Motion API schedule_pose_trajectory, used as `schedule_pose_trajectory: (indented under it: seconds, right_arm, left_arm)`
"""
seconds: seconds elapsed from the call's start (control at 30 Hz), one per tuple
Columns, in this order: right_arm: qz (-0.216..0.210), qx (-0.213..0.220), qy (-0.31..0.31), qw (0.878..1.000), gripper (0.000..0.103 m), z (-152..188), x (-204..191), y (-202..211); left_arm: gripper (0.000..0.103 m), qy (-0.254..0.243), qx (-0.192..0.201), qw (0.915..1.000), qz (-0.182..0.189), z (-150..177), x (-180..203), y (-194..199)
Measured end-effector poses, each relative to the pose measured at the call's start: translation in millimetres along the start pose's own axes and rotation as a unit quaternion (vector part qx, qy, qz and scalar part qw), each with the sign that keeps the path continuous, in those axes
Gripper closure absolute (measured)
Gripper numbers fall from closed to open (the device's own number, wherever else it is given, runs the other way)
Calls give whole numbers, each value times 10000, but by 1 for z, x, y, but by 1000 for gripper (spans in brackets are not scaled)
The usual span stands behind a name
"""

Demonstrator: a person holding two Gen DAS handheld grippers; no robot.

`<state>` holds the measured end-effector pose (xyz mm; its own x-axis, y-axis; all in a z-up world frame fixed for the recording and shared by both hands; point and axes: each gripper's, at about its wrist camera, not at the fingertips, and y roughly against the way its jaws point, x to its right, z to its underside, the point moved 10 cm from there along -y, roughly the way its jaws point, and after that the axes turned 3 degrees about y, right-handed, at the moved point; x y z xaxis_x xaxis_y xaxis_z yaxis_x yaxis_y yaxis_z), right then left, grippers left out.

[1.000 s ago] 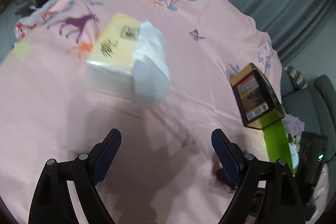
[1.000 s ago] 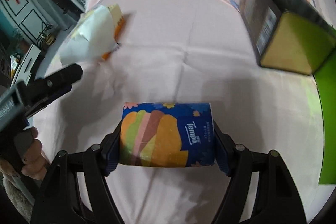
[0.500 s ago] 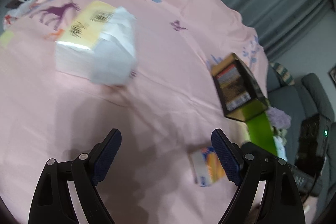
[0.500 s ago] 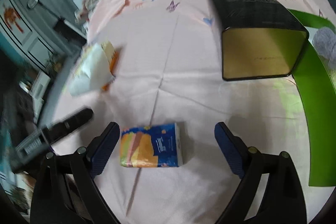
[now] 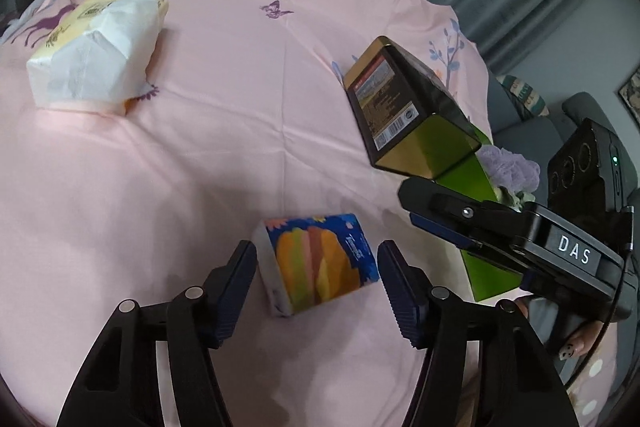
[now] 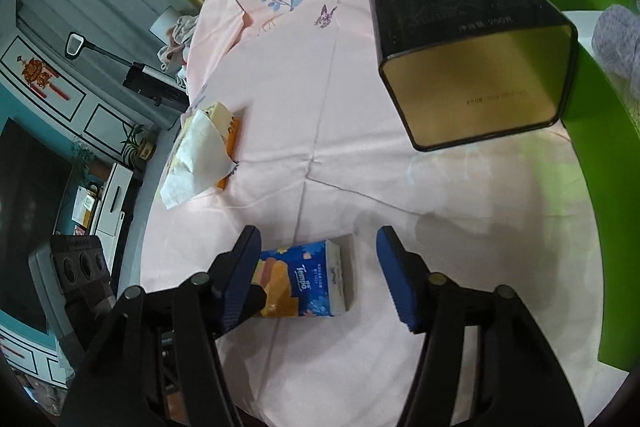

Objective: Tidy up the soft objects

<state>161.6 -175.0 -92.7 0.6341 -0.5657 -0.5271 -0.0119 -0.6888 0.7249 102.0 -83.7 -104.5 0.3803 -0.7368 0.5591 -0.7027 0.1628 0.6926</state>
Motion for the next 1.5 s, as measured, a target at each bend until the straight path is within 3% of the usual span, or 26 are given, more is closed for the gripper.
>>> schedule_pose_trajectory:
  seconds: [0.23,0.33,0.4,0.6,1.03,1.5]
  right_arm:
    - [-126,-388,-8,9992,42,11,1,-21]
    - [-81,-603,47,9981,42,18,0,-34]
    - [-139,-751,36,9971,43,23,-1,-44]
    - [-214,-636,36,9977,47,20,-4,-38]
    - [8,718,289,9970,47,-21,-8,57]
    - [638,2048,-257,9764,46,-47,69,166]
  left_arm:
    - [48,-109,16,9995,-305,10,2,-8]
    - [58,-132,12,9990,-437,12,1,-13]
    - [60,-204,24,9988,-447,13,3,-16]
    - [62,-311,211,9980,-499,9,12,-9]
    - [62,-1170,881,9892,-67,-15,100,25]
    - [62,-2246,879,9677,738,-10,228,4]
